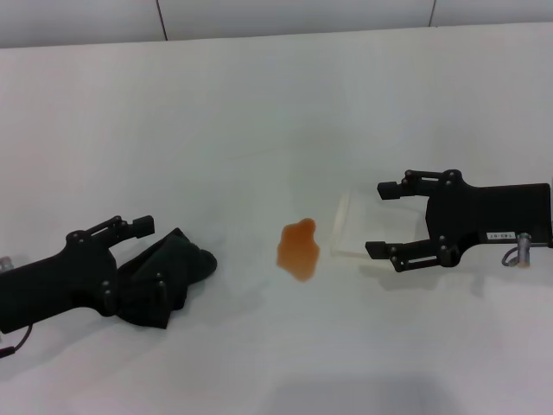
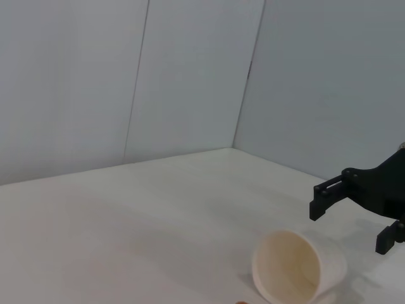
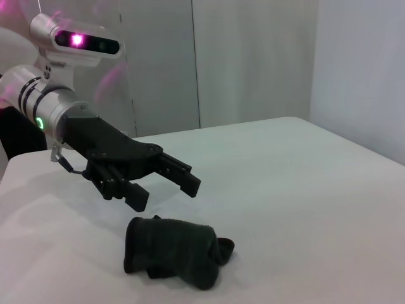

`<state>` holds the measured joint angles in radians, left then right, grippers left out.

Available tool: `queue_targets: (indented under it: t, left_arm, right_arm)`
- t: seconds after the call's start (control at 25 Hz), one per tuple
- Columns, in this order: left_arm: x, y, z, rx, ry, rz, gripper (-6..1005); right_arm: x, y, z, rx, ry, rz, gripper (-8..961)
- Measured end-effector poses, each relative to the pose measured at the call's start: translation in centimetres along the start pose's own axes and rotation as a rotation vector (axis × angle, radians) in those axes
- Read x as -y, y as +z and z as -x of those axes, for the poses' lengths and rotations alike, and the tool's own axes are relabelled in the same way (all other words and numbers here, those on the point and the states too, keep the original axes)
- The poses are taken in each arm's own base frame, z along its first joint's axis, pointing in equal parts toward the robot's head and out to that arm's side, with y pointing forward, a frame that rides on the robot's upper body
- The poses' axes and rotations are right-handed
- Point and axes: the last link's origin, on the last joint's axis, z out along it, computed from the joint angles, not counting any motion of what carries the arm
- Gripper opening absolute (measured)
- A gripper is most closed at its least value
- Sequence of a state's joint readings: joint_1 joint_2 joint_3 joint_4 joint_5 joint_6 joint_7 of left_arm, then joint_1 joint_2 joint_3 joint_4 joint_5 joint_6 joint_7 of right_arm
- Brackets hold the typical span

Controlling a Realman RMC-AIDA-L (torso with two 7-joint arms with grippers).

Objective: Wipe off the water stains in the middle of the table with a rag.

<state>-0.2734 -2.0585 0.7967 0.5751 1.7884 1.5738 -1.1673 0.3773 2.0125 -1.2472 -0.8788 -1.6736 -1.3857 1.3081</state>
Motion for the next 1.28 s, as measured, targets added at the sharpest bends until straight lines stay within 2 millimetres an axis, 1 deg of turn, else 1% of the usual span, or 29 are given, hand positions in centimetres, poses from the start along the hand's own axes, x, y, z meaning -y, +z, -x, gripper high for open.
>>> queue_targets:
  t: [0.32, 0.56, 0.68, 0.84, 1.08, 1.12, 1.16, 1.2, 1.28]
  left_arm:
    - [0.1, 0.0, -0.1, 0.000, 0.003, 0.002, 889]
    - [0.1, 0.0, -0.1, -0.001, 0.004, 0.000, 890]
    - [0.1, 0.0, -0.2, -0.002, 0.004, -0.001, 889]
    - [0.3, 0.1, -0.4, -0.003, 0.011, 0.003, 889]
    - [0.3, 0.1, -0.5, -0.001, 0.013, 0.002, 890]
    - [0.4, 0.1, -0.5, -0.001, 0.014, 0.002, 890]
    - [0.4, 0.1, -0.5, 0.000, 0.014, 0.002, 890]
    - [0.4, 0.1, -0.5, 0.000, 0.014, 0.002, 890]
    - [0.4, 0.1, -0.5, 0.000, 0.015, 0.002, 890]
  right_arm:
    - [0.2, -0.1, 0.4, 0.005, 0.016, -0.008, 857]
    - [0.9, -0.7, 2.0, -0.005, 0.056, -0.016, 858]
    - [1.2, -0.9, 2.9, -0.054, 0.077, -0.017, 858]
    - [1.3, -1.2, 4.4, -0.148, 0.092, -0.005, 858]
    - [2.1, -1.6, 7.9, -0.241, 0.151, 0.031, 857]
    - [2.1, -1.6, 7.9, -0.241, 0.151, 0.031, 857]
    - [3.0, -1.5, 9.5, -0.287, 0.195, 0.024, 857]
    - [3.0, -1.5, 9.5, -0.294, 0.200, 0.023, 857]
    - [3.7, -1.1, 10.3, -0.344, 0.211, 0.001, 857]
